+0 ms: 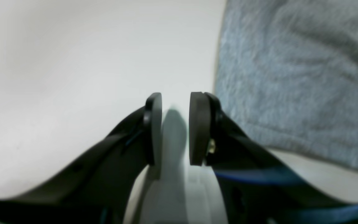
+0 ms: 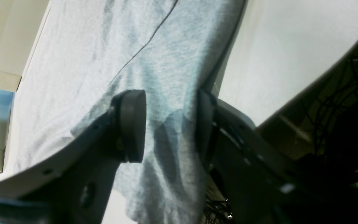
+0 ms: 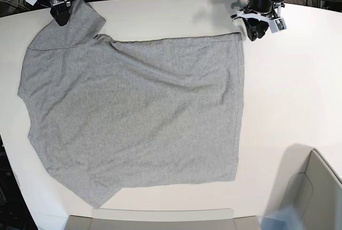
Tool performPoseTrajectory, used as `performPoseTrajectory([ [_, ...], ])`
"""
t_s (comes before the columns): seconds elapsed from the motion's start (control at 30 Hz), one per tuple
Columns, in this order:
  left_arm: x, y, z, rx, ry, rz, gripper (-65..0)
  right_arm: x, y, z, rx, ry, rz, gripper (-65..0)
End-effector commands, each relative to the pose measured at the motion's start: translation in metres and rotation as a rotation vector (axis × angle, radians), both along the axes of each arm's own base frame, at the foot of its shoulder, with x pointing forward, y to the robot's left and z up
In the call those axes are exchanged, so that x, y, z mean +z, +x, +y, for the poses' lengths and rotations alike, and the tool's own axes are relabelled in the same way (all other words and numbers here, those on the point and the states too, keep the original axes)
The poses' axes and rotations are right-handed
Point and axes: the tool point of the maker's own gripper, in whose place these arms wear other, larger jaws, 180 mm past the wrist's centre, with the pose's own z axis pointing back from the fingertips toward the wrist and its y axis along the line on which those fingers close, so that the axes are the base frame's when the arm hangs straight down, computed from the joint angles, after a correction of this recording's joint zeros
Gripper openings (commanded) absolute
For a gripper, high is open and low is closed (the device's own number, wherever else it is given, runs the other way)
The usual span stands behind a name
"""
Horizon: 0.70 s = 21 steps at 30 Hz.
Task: Fold the T-shirt properly
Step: 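Grasp the shirt's shoulder edges with both grippers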
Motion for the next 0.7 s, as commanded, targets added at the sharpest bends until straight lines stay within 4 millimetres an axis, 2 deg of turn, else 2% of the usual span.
performPoseTrajectory([
  [0.0,0.005,0.004,-0.004,-0.012,-0.010,-0.018,-48.4,-0.013,-0.016,0.002,0.008,0.016,0.092,-38.9],
  [0.1,0.006,0.012,-0.015,-0.056,-0.046,-0.025,-48.4,-0.013,-0.016,0.002,0.008,0.016,0.092,-38.9],
  [0.27,0.008,0.013,-0.028,-0.074,-0.165,-0.046,-48.4,-0.014,-0.016,0.003,0.010,0.018,0.094,-38.9],
  [0.37,0.001,0.011,-0.038,-0.088,-0.242,-0.011,-48.4,-0.014,-0.016,0.003,0.010,0.018,0.094,-38.9],
  [0.53,-0.003,0.020,-0.039,-0.091,-0.261,-0.008,-48.4,-0.014,-0.016,0.003,0.010,0.018,0.094,-38.9],
  [0.67,0.003,0.024,-0.040,-0.094,-0.261,-0.027,-48.4,-0.014,-0.017,0.002,0.009,0.017,0.095,-38.9],
])
